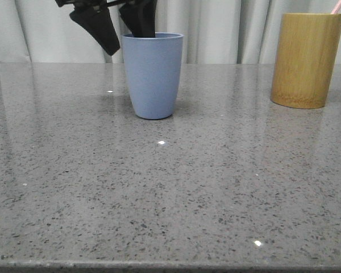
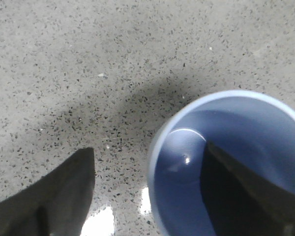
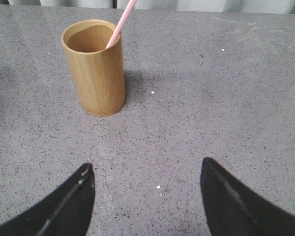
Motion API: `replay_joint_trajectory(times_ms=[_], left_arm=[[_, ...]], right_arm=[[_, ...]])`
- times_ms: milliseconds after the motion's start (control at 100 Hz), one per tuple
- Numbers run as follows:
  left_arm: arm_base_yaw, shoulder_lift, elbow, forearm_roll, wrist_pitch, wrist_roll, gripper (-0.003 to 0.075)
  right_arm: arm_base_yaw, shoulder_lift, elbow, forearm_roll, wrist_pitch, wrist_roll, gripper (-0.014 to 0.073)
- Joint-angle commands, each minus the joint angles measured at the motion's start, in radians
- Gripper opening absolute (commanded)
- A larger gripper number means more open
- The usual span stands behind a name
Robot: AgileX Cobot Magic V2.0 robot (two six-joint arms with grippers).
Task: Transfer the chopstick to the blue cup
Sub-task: 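Carry the blue cup toward the table center and set it down, then open the left gripper and raise it away from the cup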
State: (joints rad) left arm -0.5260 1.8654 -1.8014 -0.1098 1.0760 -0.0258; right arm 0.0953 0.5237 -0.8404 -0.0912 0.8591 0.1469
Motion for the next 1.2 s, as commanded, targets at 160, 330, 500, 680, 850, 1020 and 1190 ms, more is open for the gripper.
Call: replay_joint_trajectory(times_ms=[160, 330, 500, 680, 850, 1020, 1190], left_arm=[[-0.01, -0.156, -0.035, -0.005, -0.031, -0.036, 0.0456], [-0.005, -0.238, -0.035, 0.031, -0.017, -0.052, 0.0456], [0.041, -0.32, -0.032, 0.073, 0.013, -0.072, 0.0456], [0.129, -0.42, 0.042, 0.11, 0.004, -0.072, 0.0453], [0.231, -0.545, 0.185, 0.11, -0.017, -0.07, 0.0453], [0.307, -0.704, 0.4, 0.11, -0.085, -0.07, 0.0453], [0.334, -0.888, 0.631, 0.118, -0.139, -0.07, 0.0453]], right_arm=[[-0.006, 0.012, -0.033, -0.011, -0.073, -0.003, 0.0472], [-0.006, 0.012, -0.033, -0.011, -0.073, -0.003, 0.0472], [-0.006, 0.012, -0.033, -0.011, -0.073, -0.003, 0.0472], [-0.006, 0.012, -0.033, -0.011, -0.071, -0.003, 0.0472], [-0.006, 0.012, -0.033, -0.011, -0.071, -0.003, 0.0472], [-0.006, 0.012, -0.033, -0.011, -0.072, -0.003, 0.0472], [-0.006, 0.012, -0.033, -0.011, -0.072, -0.003, 0.0472]])
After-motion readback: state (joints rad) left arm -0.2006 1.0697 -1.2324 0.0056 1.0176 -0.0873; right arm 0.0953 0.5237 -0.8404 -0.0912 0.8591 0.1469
